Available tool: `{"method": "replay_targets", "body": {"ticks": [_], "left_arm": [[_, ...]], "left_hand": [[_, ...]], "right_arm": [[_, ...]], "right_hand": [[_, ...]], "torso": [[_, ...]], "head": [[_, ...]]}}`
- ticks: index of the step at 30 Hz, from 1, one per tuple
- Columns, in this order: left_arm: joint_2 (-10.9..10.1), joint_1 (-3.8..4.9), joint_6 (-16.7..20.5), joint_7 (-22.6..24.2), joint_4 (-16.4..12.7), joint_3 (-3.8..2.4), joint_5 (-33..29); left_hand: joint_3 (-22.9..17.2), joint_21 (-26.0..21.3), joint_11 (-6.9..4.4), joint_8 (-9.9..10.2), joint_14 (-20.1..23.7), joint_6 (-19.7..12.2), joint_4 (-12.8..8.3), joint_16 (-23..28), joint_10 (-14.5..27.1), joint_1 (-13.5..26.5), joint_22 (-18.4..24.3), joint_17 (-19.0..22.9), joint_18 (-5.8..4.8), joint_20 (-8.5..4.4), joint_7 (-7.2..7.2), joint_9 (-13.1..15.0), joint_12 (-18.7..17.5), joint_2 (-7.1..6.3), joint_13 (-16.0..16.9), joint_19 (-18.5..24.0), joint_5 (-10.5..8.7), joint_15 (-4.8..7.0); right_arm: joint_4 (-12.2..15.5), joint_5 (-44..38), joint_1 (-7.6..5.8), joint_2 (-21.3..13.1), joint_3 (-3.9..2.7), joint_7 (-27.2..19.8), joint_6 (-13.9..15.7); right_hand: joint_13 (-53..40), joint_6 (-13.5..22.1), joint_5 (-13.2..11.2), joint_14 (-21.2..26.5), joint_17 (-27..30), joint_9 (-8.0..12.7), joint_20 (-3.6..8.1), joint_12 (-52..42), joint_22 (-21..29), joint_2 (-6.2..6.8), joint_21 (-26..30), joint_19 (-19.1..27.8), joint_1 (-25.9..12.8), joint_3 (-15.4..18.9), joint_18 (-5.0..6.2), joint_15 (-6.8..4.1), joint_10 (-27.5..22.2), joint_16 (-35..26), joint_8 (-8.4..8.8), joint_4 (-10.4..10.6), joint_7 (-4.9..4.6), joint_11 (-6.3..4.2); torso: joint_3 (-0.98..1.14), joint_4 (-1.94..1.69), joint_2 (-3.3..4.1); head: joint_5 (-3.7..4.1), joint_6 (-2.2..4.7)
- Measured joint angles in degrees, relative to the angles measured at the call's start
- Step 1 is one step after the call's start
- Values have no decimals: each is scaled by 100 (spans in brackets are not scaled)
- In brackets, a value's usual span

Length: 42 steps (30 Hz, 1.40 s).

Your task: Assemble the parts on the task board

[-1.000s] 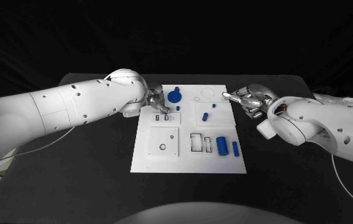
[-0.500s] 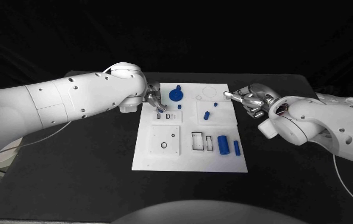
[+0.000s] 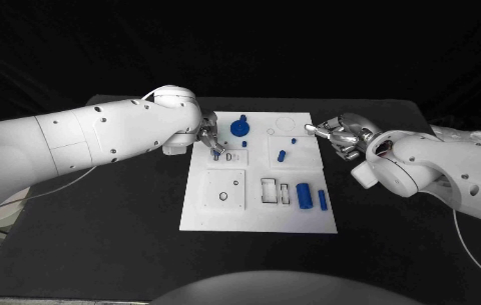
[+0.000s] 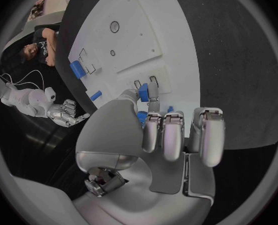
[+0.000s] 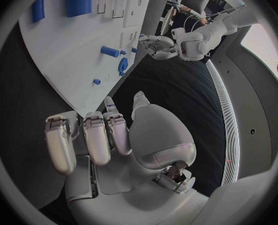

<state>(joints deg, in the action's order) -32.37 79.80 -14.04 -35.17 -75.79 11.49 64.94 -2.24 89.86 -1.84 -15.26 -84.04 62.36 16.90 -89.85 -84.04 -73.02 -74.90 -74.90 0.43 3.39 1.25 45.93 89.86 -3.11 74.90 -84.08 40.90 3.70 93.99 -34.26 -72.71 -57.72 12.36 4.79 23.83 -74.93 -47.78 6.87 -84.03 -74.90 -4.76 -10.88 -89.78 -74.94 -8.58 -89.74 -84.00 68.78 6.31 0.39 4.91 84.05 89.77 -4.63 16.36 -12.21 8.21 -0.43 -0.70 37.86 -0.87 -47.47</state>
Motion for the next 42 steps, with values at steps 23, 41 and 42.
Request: {"method": "replay_targets", "body": {"ticks": [23,41,42], "left_arm": [[253,-25,147,-137,102,7,-20],[359,-117,158,-310,150,18,4],[360,-117,159,-314,152,18,8]], "left_hand": [[-41,0,0,45,0,0,-9,0,0,26,0,-4,0,0,1,11,0,26,0,0,-165,0],[-77,0,0,68,0,-1,-15,0,0,45,0,-3,0,0,1,26,0,45,0,0,-316,0],[-77,0,0,68,0,-1,-15,0,0,45,0,-3,0,0,1,29,0,45,0,0,-337,0]], "right_arm": [[0,0,10,23,0,0,-1],[-6,0,13,33,0,-4,-3],[-6,0,14,33,0,-4,-3]], "right_hand": [[0,0,0,0,-5,1,0,0,2,0,0,0,0,0,0,0,0,0,0,0,0,0],[0,0,0,0,-3,3,0,0,3,0,0,0,0,0,0,0,0,0,0,0,0,0],[0,0,0,0,-3,3,0,0,3,0,0,0,0,0,0,0,0,0,0,0,0,0]], "torso": [[1,1,4],[-1,-2,2],[-1,-2,2]], "head": [[4,-1],[-1,-9],[0,-9]]}}
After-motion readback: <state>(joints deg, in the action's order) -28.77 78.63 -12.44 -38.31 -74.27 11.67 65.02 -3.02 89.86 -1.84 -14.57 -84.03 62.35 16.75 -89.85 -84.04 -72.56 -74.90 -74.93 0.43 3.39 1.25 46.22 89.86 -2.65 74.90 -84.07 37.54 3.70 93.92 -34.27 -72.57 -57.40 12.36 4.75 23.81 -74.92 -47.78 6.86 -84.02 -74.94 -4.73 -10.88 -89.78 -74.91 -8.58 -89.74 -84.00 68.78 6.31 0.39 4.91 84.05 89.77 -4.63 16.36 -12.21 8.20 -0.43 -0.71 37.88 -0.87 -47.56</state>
